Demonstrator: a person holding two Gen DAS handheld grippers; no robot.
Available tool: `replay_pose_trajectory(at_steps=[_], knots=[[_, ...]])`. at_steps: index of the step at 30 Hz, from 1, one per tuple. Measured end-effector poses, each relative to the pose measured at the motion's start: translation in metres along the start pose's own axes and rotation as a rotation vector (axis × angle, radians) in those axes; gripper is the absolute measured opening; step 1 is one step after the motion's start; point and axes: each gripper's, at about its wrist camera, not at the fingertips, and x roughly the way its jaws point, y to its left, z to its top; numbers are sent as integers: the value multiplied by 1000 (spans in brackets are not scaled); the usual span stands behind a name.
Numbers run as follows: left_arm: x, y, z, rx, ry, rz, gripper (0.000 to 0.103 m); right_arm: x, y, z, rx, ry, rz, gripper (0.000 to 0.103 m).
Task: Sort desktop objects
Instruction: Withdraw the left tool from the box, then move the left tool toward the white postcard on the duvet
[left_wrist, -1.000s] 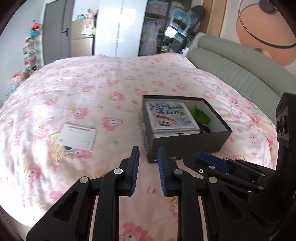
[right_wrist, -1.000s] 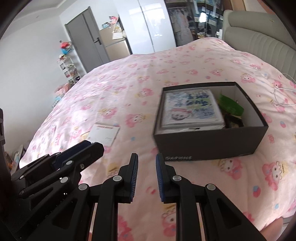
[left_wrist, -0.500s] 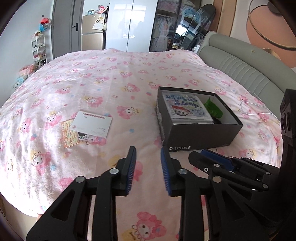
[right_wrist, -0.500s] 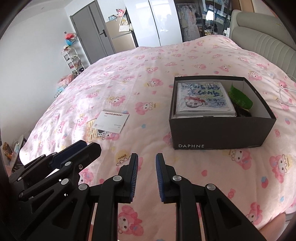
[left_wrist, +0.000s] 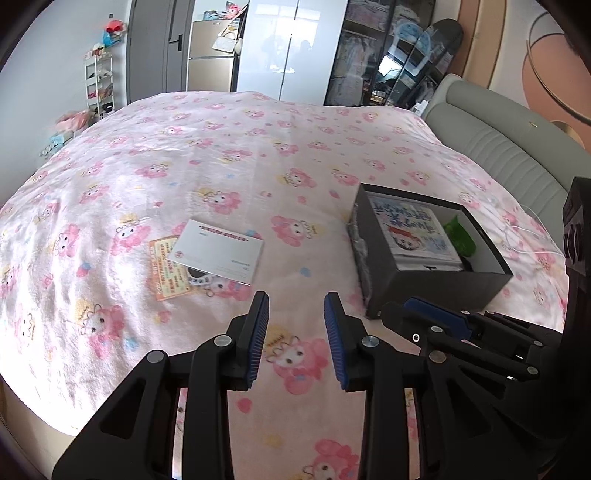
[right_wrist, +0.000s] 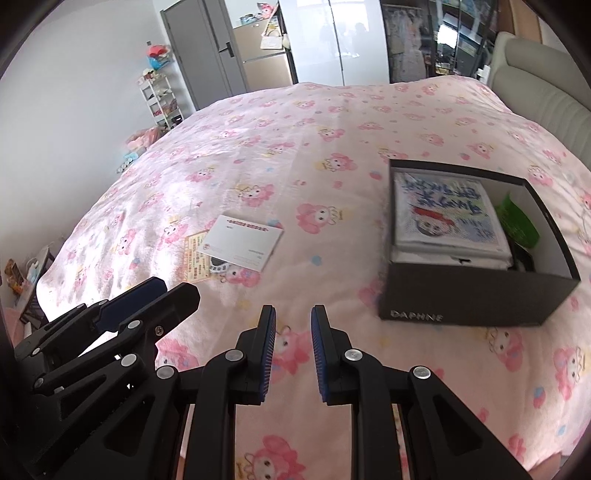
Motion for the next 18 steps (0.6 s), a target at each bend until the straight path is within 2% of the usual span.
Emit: replay_pose_trajectory(at_steps=[7, 14, 18], knots=[[45, 32, 13, -27, 19, 6, 34, 38, 13, 18, -30, 28, 7, 17], [98, 68, 28, -67, 42, 6, 33, 102, 21, 44, -42, 64, -29, 17], [137, 92, 39, -99, 69, -2, 34, 144, 24, 61, -49, 97, -18, 17]])
